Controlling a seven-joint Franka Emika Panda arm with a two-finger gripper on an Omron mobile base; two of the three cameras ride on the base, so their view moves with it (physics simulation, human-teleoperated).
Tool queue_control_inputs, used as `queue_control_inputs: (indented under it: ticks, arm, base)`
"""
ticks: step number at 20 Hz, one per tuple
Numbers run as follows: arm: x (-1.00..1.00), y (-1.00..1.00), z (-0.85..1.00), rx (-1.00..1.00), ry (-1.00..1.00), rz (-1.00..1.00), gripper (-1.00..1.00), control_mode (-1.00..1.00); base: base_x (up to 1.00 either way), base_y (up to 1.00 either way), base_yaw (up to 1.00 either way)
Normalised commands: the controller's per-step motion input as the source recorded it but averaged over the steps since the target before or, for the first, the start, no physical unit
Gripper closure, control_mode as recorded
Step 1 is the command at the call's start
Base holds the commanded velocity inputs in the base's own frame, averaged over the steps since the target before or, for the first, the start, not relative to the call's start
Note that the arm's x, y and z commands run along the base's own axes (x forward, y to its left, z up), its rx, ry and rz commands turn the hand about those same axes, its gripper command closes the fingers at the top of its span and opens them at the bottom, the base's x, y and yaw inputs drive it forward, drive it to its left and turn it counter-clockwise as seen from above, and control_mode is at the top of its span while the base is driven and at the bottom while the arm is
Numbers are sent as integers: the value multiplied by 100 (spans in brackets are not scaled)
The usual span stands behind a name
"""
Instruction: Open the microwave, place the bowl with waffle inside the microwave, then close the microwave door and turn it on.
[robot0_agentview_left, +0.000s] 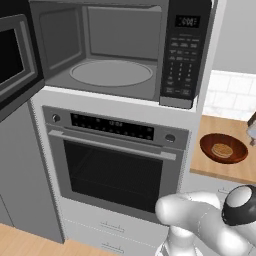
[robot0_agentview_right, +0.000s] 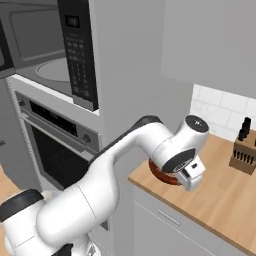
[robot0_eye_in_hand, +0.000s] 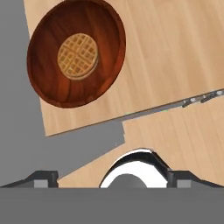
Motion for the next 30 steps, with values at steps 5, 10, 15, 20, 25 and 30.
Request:
queue_control_inputs:
  ticks: [5,10,15,20,25,30]
  arm:
    - [47,-13,-56,4,13,0,-100,-100]
    - [42,-19,-25,4,7,0,-100,-100]
    - [34,-36,-30,6,3,0,-100,-100]
    - [27,-41,-28,8,3,0,-100,-100]
    - [23,-41,-22,8,1,0,-100,-100]
    - [27,-6,-26,1,0,0,-100,-100]
  base:
    - [0,0,0]
    - [0,0,0]
    - [0,0,0]
    - [0,0,0]
    - [0,0,0]
    - [0,0,0]
